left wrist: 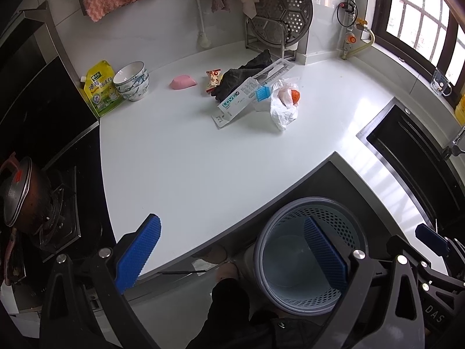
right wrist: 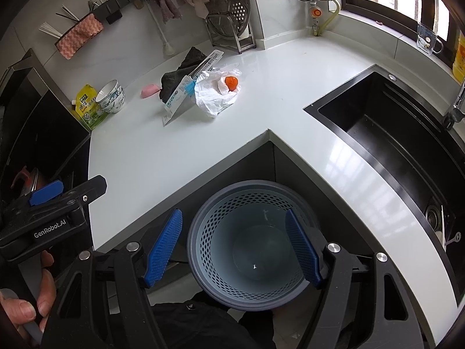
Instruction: Collect trash
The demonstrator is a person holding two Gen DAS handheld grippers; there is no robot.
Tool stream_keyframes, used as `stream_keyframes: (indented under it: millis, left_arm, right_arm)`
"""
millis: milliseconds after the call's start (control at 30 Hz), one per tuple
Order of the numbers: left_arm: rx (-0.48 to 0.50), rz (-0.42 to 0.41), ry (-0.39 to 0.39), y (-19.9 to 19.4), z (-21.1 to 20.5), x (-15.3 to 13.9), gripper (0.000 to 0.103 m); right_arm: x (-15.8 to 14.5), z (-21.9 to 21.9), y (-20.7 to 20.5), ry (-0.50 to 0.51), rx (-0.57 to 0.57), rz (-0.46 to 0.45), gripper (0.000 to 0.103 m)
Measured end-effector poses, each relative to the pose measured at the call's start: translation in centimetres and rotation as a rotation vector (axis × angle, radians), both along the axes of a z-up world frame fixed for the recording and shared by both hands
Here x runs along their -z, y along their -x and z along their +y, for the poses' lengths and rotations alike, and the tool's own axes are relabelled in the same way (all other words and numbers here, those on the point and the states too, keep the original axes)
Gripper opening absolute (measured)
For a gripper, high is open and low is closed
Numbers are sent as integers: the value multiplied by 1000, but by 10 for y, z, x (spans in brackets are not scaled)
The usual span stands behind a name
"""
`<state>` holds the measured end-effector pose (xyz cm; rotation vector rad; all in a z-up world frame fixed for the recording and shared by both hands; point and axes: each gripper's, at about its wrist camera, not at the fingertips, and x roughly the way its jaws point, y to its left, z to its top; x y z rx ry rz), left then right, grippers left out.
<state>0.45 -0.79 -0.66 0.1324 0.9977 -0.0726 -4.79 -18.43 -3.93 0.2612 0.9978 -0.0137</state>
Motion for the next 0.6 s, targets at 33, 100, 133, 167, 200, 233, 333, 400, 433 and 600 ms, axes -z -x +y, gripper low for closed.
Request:
stream_keyframes:
  millis: [33,100,133,167,200,233,333,400,433,600]
  left_arm:
    - [1,0,2,1,2,-1,97]
    - [2,0,3,1,3,0,97]
    - [2,0,3,1,3,0,97]
    - [2,0,2,1,2,-1,97]
    - [2,0,2,1,2,-1,97]
    - [1,0,2,1,2,-1,97]
    - [0,0,3,0,2,-2,97]
    - [0,0,3,0,3,-3,97]
    - [2,0,3,1,3,-1,97]
    - [3,0,2,1,3,-1,97]
  right_arm:
    - [0,0,0,0,0,0,70]
    - [0,0,0,1,0,0,70]
    - [0,0,0,0,-1,1,70]
    - [0,0,0,0,0,1,70]
    - [0,0,0,-1,0,3,70]
    - [1,0,0,0,0,2,70]
    - [1,-1,-1,-1,0,4,70]
    - [2,-2,-2,-1,0,5,70]
    - [2,-1,-2,-2,0,5,70]
    - [3,-2,-3,-3,2,5,70]
